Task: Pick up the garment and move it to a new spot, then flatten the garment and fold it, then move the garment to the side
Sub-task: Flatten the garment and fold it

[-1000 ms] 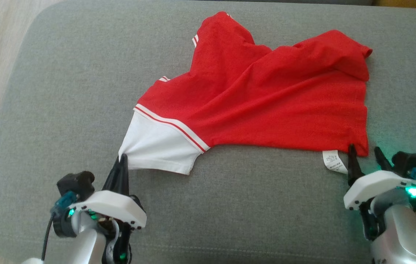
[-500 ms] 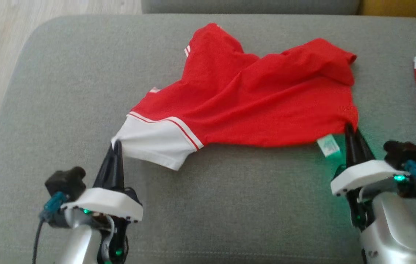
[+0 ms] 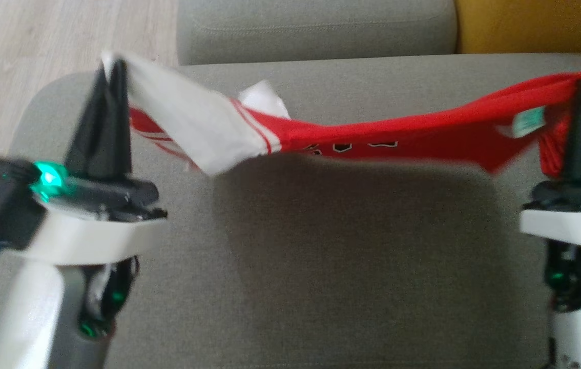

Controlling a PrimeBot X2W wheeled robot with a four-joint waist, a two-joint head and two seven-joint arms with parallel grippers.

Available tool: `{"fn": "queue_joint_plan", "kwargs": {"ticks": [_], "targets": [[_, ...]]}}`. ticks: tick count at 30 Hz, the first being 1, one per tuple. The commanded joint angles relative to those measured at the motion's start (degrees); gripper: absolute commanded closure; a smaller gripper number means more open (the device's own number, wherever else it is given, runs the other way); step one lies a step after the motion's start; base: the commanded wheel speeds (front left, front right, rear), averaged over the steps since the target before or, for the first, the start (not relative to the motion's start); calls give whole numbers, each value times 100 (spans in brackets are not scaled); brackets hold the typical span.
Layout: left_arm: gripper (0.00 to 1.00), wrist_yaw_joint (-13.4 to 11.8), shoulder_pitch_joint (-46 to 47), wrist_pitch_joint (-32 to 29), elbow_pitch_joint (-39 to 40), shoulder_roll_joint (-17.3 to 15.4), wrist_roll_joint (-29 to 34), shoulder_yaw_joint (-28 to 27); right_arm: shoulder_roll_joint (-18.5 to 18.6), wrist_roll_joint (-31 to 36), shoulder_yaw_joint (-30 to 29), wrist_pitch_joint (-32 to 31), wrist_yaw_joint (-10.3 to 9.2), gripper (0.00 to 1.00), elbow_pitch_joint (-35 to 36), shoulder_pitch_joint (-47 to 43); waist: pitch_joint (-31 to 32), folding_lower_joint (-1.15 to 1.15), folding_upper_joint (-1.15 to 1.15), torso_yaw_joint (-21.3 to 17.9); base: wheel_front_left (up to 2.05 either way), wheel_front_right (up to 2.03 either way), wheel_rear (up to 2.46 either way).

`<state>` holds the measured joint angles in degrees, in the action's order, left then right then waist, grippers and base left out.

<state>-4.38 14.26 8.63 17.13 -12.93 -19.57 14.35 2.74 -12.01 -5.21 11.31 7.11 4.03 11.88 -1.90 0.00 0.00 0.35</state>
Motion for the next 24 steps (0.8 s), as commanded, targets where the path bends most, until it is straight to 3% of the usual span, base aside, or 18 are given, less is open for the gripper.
{"fn": "queue_joint_plan", "kwargs": {"ticks": [1,7,12,18,24], "targets": [[100,-25,522,-121,457,-230,129,-235,14,69,64,-75,37,100,528,162,36,0,0,-36,0,0,0],[100,112,1549,-833,1449,-614,467,-227,14,202,-227,-564,37,100,2072,130,-1,0,0,-75,0,0,0],[100,311,2326,-1263,1347,-721,520,-84,14,165,-345,-915,37,100,2516,219,-224,0,0,-59,0,0,0],[100,504,3066,-1437,290,-661,399,38,14,119,-73,-1170,37,100,1977,747,-766,0,0,-2,0,0,0],[100,750,4243,-1355,-1214,-671,515,121,14,141,-47,-1066,37,100,480,2216,-1461,0,0,14,0,0,0]]}}
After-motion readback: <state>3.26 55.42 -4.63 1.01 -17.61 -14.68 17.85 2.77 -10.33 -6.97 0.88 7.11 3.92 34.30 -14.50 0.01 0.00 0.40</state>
